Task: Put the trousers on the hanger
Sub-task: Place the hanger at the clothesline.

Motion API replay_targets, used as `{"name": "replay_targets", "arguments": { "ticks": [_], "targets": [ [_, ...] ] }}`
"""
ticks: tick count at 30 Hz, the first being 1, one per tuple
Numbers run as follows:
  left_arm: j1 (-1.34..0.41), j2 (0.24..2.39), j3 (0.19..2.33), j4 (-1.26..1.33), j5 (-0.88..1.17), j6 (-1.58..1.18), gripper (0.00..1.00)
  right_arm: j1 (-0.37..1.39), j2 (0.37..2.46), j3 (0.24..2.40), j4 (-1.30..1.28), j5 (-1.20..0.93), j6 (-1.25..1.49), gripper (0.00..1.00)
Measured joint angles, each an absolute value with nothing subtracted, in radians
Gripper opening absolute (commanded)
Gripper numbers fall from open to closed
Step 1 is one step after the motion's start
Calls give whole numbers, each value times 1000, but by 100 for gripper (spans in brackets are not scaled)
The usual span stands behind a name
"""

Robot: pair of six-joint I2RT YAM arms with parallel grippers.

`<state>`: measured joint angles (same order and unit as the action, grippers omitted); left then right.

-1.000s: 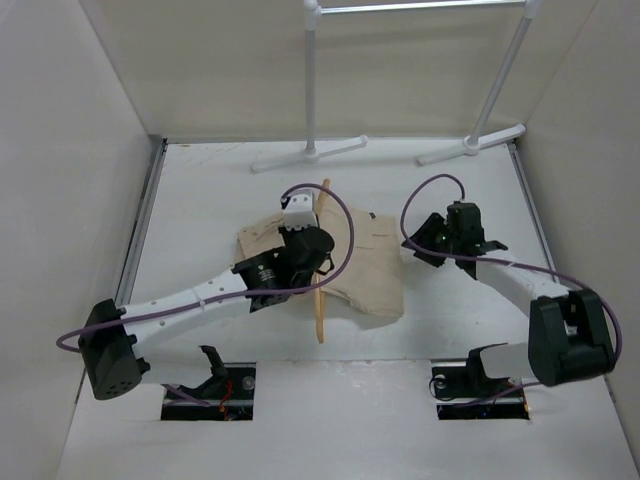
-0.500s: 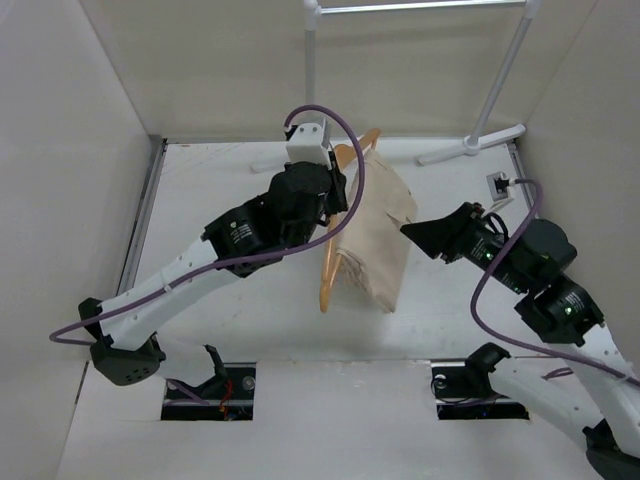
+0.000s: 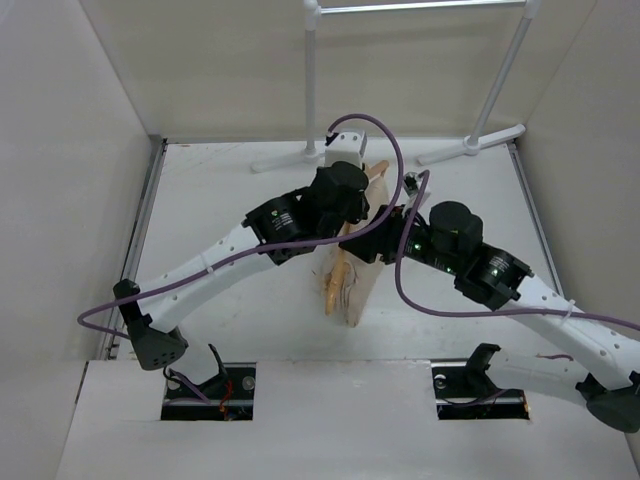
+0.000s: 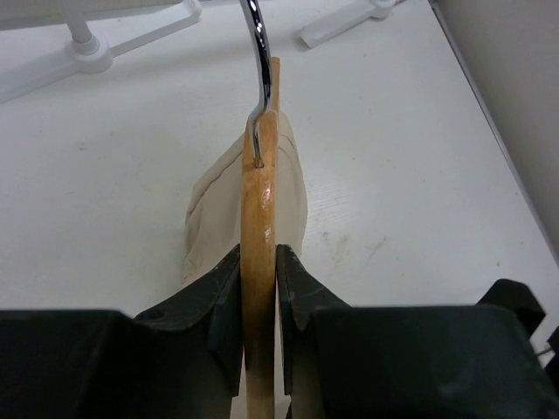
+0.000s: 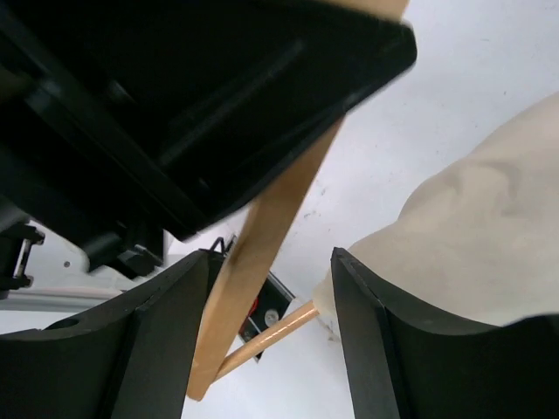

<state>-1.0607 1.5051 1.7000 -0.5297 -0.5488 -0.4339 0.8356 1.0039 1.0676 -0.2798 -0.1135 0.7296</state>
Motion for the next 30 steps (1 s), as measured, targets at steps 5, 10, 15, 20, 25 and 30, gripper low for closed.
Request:
{"name": "replay_targets", "arguments": {
  "ticks": [5, 10, 15, 20, 25, 30],
  "targets": [
    [-1061, 1505, 1725, -529, -550, -434, 2, 869, 1005, 1042, -245, -82, 735, 65],
    [-1061, 1505, 1730, -528, -553, -434, 2, 904, 1028, 1027, -183, -67, 764, 62],
    [-1066, 1505, 1730, -529, -569, -433, 2, 944, 1055, 988, -97, -44, 822, 46],
    [-1071, 1503, 1730, -519, -610, -431, 5, 963, 1059, 949, -47, -4, 910, 22],
    [-1074, 1501, 1730, -481, -618, -432, 40, 958, 1039, 930, -36, 23, 937, 14],
    [-1063, 1460, 1730, -416, -617, -448, 84, 929, 1014, 909, -38, -5, 991, 12]
  ]
}}
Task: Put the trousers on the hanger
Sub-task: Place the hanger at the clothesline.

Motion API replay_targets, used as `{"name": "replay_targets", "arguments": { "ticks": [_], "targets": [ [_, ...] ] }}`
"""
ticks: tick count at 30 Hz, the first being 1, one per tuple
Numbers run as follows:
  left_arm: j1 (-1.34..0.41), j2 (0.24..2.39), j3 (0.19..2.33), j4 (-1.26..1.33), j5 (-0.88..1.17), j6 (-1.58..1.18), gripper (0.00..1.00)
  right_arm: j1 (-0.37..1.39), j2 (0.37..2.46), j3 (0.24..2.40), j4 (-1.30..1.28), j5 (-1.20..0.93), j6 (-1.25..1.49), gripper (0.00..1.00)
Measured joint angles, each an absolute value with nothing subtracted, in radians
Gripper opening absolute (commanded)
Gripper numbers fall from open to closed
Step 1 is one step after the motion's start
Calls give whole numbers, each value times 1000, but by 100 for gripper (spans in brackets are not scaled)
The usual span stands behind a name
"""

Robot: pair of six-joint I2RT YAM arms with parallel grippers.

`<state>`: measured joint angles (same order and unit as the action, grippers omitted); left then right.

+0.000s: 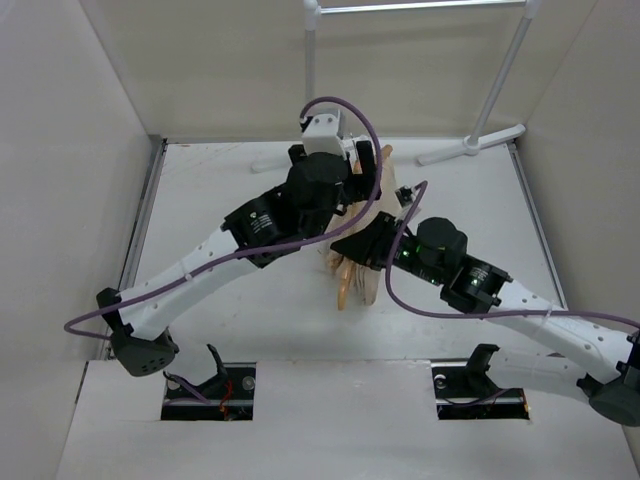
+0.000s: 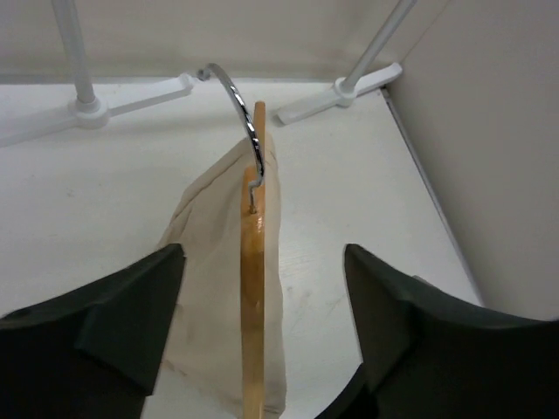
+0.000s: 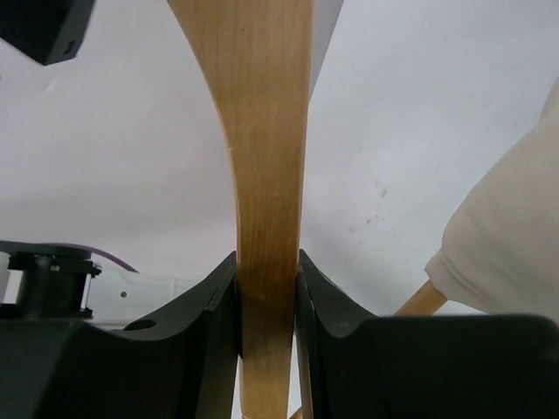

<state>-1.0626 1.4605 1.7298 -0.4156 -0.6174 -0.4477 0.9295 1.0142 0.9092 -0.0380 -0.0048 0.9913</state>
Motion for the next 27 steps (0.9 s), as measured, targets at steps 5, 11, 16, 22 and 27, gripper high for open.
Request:
{"name": "replay_targets", "arguments": {
  "ticks": [5, 11, 16, 22, 27],
  "targets": [
    [-1056, 1376, 1714, -363, -618, -458, 100, 858, 1014, 910, -39, -35, 1003, 11],
    [-1053, 1161, 1602, -310, -666, -461, 100, 731, 1036, 992, -92, -105, 1002, 9],
    [-970, 938, 1462, -316, -783, -462, 100, 560, 1162, 1209, -135, -196, 1002, 9],
    [-862, 768, 1287, -434, -816, -521, 100, 376, 1367, 1470, -121, -265, 1002, 9],
    [-781, 703, 1114, -557, -751, -596, 100, 301, 1547, 1647, -121, -299, 1026, 9]
  ]
}}
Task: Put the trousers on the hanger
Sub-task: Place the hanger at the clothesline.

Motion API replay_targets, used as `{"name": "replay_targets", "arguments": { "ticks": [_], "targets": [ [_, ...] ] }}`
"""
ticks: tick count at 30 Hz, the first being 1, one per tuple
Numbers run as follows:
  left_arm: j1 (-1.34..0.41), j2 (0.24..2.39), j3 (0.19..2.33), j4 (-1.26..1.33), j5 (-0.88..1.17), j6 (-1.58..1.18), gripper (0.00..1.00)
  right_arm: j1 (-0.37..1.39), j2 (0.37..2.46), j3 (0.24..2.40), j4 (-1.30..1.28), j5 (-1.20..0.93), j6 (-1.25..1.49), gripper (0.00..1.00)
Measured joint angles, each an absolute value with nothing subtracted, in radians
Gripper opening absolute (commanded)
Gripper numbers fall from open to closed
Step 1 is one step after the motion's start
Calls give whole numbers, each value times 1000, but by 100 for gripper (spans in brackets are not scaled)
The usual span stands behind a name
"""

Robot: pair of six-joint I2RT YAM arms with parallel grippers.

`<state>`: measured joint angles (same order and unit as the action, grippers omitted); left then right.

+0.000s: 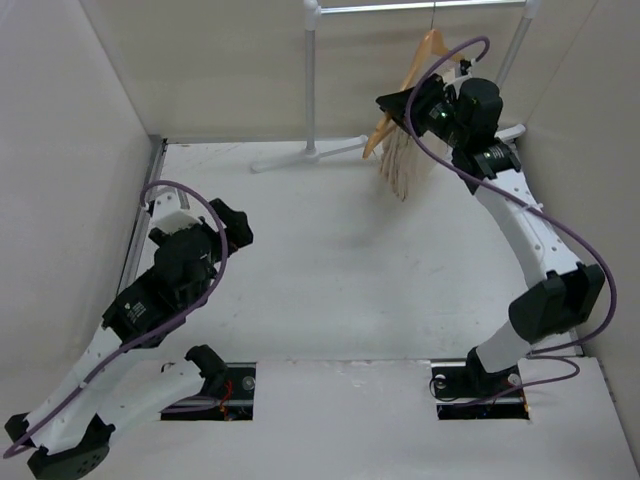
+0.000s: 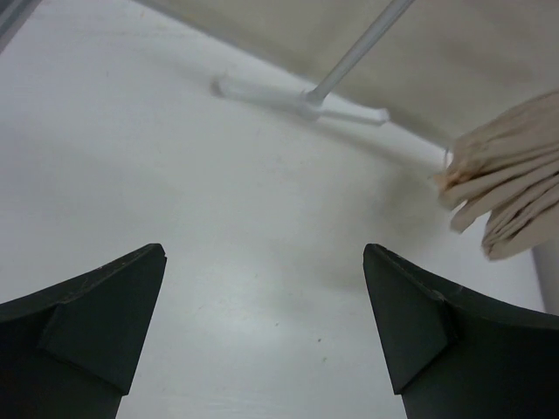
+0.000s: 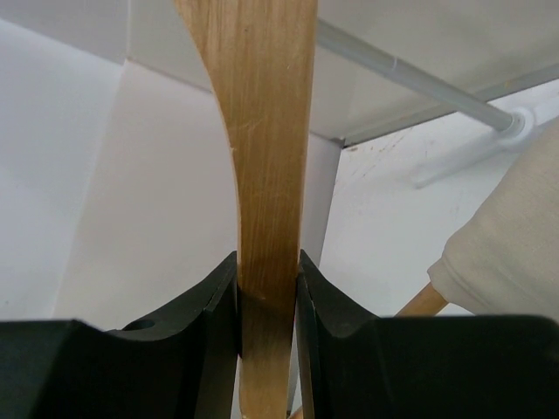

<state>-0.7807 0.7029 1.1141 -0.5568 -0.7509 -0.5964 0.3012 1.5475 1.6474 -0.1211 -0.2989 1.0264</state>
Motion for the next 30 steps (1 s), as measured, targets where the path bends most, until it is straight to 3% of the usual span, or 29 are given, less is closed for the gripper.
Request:
{"name": "replay_targets", "arguments": {
  "ticks": [14, 24, 30],
  "targets": [
    [-469, 516, 782, -698, -416, -724, 100, 157, 1822, 1898, -150, -358, 1113, 9],
    [-410, 507, 725, -700, -316, -739, 100, 101, 1968, 2090, -171, -374, 1134, 9],
    [-403, 506, 698, -695, -306, -754, 100, 100, 1985, 2068, -173, -374, 1139, 10]
  ]
}}
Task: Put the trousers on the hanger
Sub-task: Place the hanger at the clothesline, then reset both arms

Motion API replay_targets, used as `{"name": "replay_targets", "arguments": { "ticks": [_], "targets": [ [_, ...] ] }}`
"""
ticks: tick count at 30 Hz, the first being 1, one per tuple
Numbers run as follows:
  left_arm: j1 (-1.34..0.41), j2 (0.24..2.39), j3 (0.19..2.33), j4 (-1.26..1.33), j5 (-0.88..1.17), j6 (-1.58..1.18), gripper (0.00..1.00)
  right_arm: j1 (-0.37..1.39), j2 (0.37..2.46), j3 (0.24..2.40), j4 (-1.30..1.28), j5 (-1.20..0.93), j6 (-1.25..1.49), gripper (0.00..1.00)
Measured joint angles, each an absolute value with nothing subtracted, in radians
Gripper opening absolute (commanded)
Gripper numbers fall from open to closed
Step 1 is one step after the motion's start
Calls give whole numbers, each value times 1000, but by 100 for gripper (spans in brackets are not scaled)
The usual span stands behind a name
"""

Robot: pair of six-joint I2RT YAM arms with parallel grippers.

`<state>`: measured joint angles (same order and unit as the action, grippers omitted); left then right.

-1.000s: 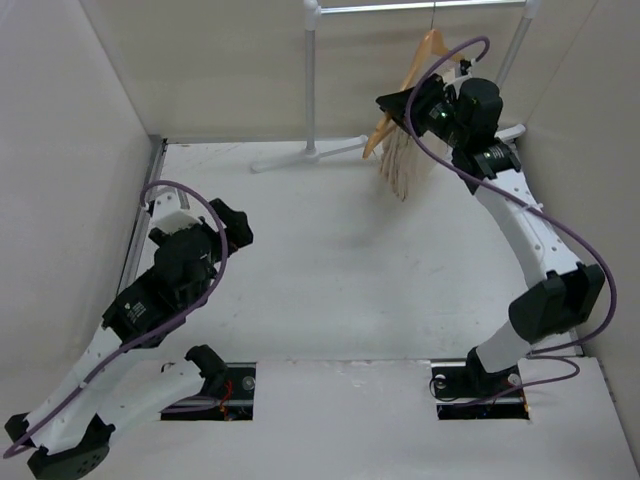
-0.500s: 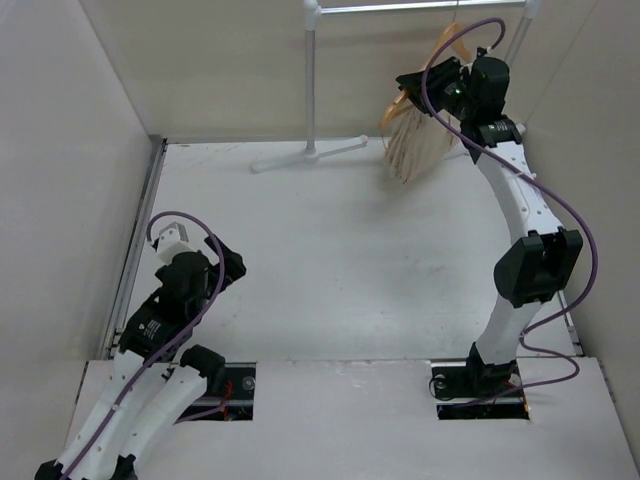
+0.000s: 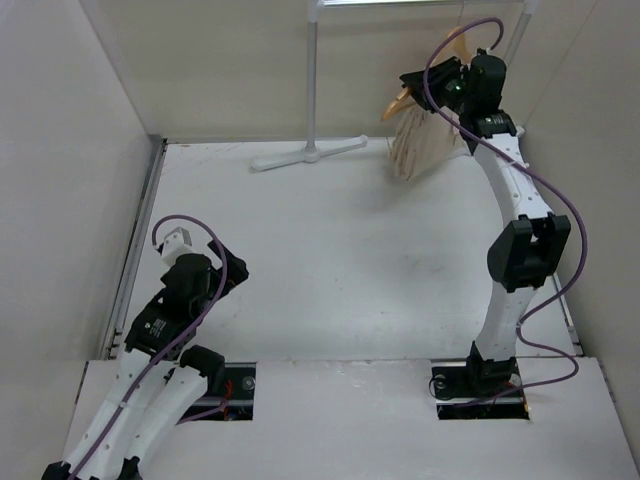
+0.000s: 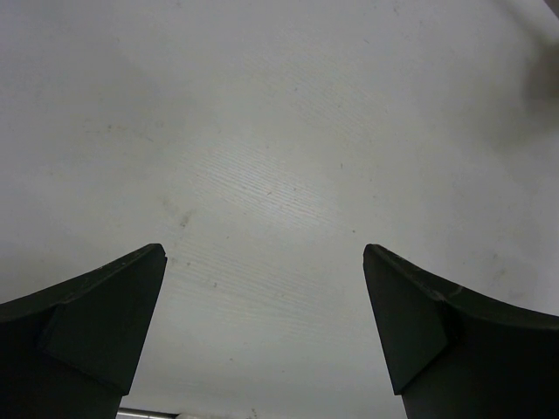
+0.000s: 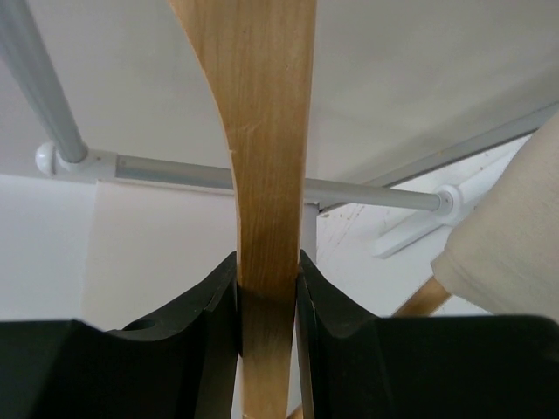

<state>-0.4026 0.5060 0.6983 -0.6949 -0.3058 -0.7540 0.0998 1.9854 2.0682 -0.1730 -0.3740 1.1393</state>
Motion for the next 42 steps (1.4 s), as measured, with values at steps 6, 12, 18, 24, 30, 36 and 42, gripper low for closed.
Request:
{"name": "replay_targets", "arguments": {
  "ticks": [6, 12, 18, 24, 30, 36, 42],
  "targets": [
    [-397, 503, 692, -696, -302, -769, 100, 105, 1969, 1950, -89, -374, 1132, 23],
    [-395, 503, 682, -694, -299, -778, 100, 105, 1924, 1878, -46, -373, 1130, 61],
    [-382, 519, 680, -694, -296, -785, 100, 99, 1859, 1834, -45, -372, 1114, 87],
    [-371, 575, 706, -701, -295, -786, 100, 75, 1697, 1693, -52, -353, 1071, 91],
    [-403, 682, 780, -685, -296, -788, 100, 31, 1439, 1417, -49, -332, 1010, 78],
    [-485, 774, 792, -639, -297, -789, 100, 14, 1129, 1048, -85, -278, 925, 14],
    [-583, 871, 792, -577, -300, -796, 100, 14, 873, 749, -267, -133, 853, 15]
  ]
}}
